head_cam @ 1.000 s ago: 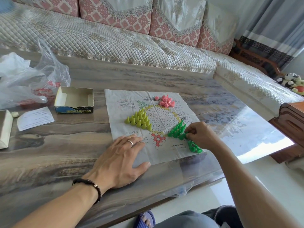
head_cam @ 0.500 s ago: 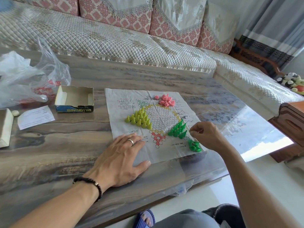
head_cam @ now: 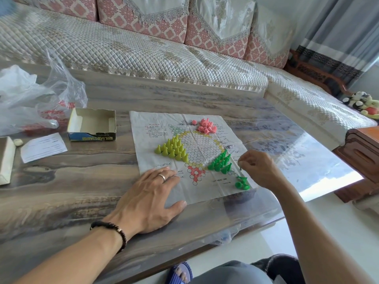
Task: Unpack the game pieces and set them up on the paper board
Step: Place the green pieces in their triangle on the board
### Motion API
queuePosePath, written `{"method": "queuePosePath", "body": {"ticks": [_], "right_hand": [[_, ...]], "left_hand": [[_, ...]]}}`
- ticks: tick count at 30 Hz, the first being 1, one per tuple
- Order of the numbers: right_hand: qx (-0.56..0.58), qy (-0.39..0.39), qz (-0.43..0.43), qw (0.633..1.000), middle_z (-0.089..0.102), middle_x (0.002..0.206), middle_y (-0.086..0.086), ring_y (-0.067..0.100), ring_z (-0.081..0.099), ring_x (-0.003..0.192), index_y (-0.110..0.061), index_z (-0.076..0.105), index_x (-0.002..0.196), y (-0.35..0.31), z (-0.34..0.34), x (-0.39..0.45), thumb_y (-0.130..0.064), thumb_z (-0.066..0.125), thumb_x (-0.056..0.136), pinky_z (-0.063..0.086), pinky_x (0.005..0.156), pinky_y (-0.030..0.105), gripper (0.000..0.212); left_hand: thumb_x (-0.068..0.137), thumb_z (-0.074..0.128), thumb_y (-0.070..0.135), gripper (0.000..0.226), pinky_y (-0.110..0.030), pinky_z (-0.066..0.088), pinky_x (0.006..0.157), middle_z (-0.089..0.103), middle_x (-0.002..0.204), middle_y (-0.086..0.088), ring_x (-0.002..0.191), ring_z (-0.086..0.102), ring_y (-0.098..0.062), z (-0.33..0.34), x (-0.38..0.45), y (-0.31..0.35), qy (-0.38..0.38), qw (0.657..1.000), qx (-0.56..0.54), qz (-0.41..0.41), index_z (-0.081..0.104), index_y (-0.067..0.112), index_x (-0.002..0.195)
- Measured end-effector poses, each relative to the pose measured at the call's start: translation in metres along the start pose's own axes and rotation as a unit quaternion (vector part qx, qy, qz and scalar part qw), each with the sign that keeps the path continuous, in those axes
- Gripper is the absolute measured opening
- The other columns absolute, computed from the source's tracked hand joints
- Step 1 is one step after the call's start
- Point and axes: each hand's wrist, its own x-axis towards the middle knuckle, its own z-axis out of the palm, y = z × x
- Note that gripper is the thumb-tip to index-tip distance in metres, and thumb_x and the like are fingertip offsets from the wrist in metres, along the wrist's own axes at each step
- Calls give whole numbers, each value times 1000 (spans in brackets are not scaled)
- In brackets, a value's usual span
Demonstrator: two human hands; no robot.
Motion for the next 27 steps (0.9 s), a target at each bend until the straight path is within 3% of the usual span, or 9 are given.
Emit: {"method": "queuePosePath", "body": {"ticks": [5, 8, 13, 16, 18, 27], "right_hand": [[26, 25, 14, 999, 70, 69, 3, 31, 67, 69, -20, 59, 86, 1, 1, 6, -9, 57, 89, 58, 70, 45, 12], [22, 34, 24, 999, 68, 74, 13, 24, 61, 64, -21, 53, 98, 4, 4, 9, -12, 64, 86, 51, 64, 36, 18], [-1, 42, 32, 999, 64, 69, -1, 13, 59, 65, -21, 63, 77, 5, 7, 18, -12, 74, 79, 44, 59, 20, 14], [-36, 21, 21, 999, 64, 71, -3, 7, 57, 63, -15, 70, 83, 4, 10, 20, -9, 69, 82, 40, 56, 15, 6], [-50, -2, 14, 999, 65, 74, -5, 4, 57, 65, -14, 71, 86, 3, 13, 21, -4, 65, 82, 38, 54, 12, 13], [-48, -24, 13, 998, 67, 77, -3, 6, 60, 70, -14, 73, 89, 3, 16, 26, -4, 65, 80, 43, 58, 13, 16]], "left_hand": [[84, 31, 70, 71, -29, 11, 118, 31, 152, 9, 143, 19, -8, 0, 0, 0, -6, 1000, 5, -1, 39, 28, 141], [84, 32, 69, 71, -29, 11, 118, 33, 152, 8, 142, 20, -9, -1, 0, 1, -4, 1000, 2, -1, 40, 27, 141], [85, 31, 69, 71, -28, 9, 117, 31, 153, 8, 143, 19, -9, -1, -1, 0, -3, 1000, 2, 0, 39, 27, 141], [84, 31, 69, 71, -28, 10, 118, 33, 151, 9, 142, 21, -9, -1, 0, 1, -1, 1000, 3, 1, 40, 27, 140], [84, 31, 69, 70, -26, 9, 117, 34, 151, 9, 142, 21, -8, -1, 0, 0, 1, 1000, 6, 2, 41, 27, 140], [84, 28, 70, 72, -24, 5, 116, 31, 152, 10, 142, 19, -7, -1, 0, 0, 2, 1000, 10, 3, 37, 28, 142]]}}
